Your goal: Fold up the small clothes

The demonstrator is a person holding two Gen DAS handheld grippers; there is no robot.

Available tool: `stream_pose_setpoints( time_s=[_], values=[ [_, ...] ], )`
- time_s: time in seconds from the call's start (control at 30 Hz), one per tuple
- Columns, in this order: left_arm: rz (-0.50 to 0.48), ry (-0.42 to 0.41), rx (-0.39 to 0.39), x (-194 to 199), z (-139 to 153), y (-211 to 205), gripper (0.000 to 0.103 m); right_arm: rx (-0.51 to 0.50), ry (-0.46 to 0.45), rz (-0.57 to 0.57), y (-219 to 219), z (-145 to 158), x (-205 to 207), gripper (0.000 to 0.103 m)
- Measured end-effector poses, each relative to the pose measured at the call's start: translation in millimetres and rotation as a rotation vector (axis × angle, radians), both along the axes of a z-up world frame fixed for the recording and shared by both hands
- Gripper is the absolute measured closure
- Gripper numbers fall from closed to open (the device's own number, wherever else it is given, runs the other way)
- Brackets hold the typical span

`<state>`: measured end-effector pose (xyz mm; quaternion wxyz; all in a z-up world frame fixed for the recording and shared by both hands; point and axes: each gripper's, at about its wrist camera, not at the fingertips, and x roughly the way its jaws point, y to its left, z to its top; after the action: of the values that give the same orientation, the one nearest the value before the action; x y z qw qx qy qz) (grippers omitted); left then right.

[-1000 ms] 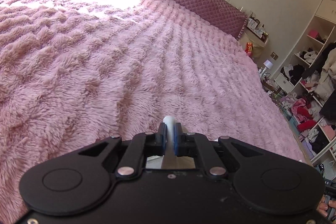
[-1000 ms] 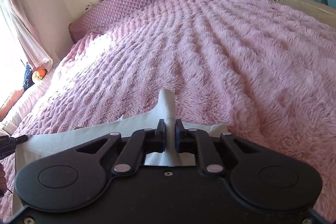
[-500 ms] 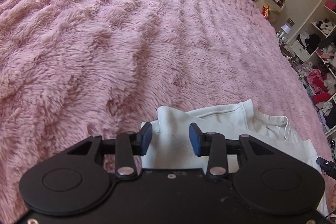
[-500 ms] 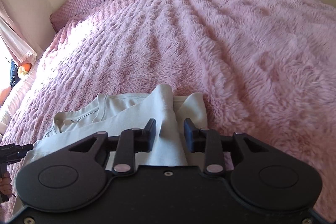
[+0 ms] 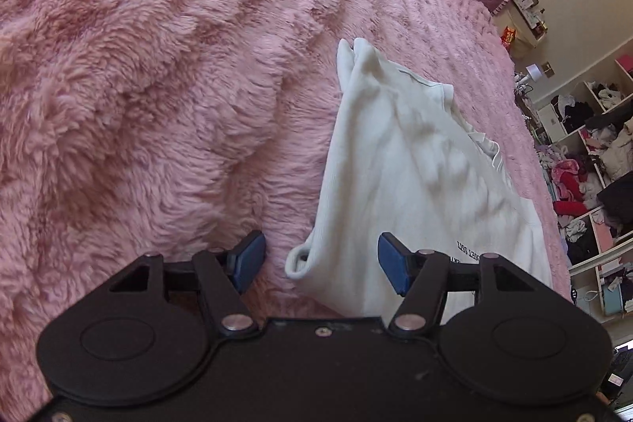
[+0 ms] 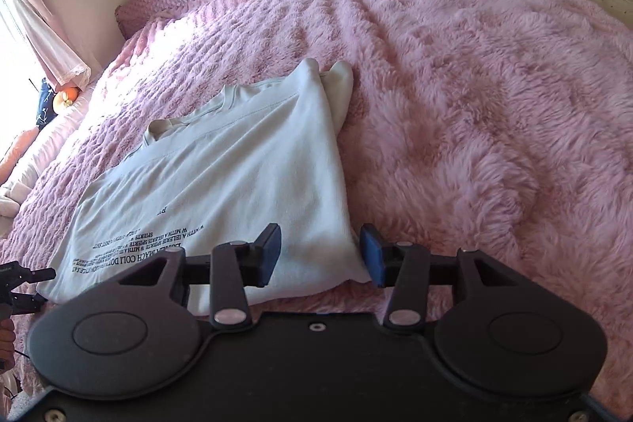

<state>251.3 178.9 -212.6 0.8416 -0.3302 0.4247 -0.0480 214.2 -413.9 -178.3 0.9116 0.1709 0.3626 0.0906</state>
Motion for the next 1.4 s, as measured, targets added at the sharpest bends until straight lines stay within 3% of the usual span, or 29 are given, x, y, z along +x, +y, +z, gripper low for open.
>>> stream_pose_setpoints(
  time_s=[0.07,0.1,0.13,0.17,0.37,0.43,0.53,0.6,0.67,0.73,0.8,0.87,0.9,0.97,1.07,1.27,1.33,1.4],
  values=[
    [-0.003,0.0,-0.002,1.7,0.0,-4.0,0.043,-0.016,-0.005,-0.001,3.2,-1.2,2.8,0.061],
    [-0.017,0.001,-0.009,3.6,0.4,-7.5,0.054,-0.027,0.001,-0.001,4.8,-2.0,4.9,0.069],
    [-0.024,0.004,-0.011,5.7,0.4,-9.2,0.069,-0.043,0.014,0.006,7.0,-2.3,6.9,0.094],
    [-0.022,0.017,0.0,7.4,1.1,-10.5,0.093,-0.064,0.021,-0.002,8.9,-0.9,7.1,0.096],
    [-0.099,-0.06,0.041,4.8,38.7,-4.1,0.093,0.014,-0.079,-0.036,-8.9,38.4,-33.6,0.102],
    [-0.135,-0.016,0.09,13.0,33.0,-5.8,0.093,-0.001,-0.047,-0.039,-11.7,29.4,-39.9,0.102],
    [-0.179,0.08,0.127,23.9,-2.7,-9.3,0.089,0.011,0.034,-0.069,-18.0,-7.0,-34.7,0.102],
    [-0.204,0.051,0.147,22.9,-16.4,-8.6,0.084,0.036,0.047,-0.088,-22.4,-24.6,-31.3,0.103],
    [-0.186,0.047,0.088,21.4,-18.8,1.1,0.083,0.062,0.05,-0.103,-26.1,-32.3,-30.4,0.102],
    [-0.16,0.068,0.052,19.3,-12.5,12.1,0.08,0.043,0.065,-0.105,-27.6,-29.0,-31.3,0.096],
    [-0.13,0.053,0.104,12.1,8.1,16.7,0.075,-0.02,0.066,-0.112,-23.8,-12.3,-35.7,0.086],
    [-0.106,0.03,0.193,7.9,29.5,12.6,0.068,-0.107,0.003,-0.133,-11.6,9.5,-41.3,0.074],
    [-0.111,-0.008,0.199,5.6,40.6,7.6,0.067,-0.129,-0.045,-0.122,-3.1,20.0,-42.8,0.074],
    [-0.129,-0.075,0.169,4.7,55.5,-6.2,0.062,-0.083,-0.113,-0.061,16.3,35.4,-37.9,0.074],
    [-0.205,-0.131,0.14,13.9,63.8,-43.5,0.06,-0.014,-0.139,0.07,62.0,37.1,-20.8,0.075],
    [-0.311,-0.078,0.123,23.7,30.2,-100.5,0.059,0.021,-0.087,0.251,139.6,-1.6,-7.8,0.075],
    [-0.326,-0.054,0.171,21.2,18.1,-107.5,0.059,-0.019,-0.043,0.233,145.0,-15.1,-11.5,0.075],
    [-0.334,-0.054,0.174,15.7,12.3,-97.5,0.057,-0.025,-0.028,0.183,127.7,-21.0,-18.7,0.087]
  ],
)
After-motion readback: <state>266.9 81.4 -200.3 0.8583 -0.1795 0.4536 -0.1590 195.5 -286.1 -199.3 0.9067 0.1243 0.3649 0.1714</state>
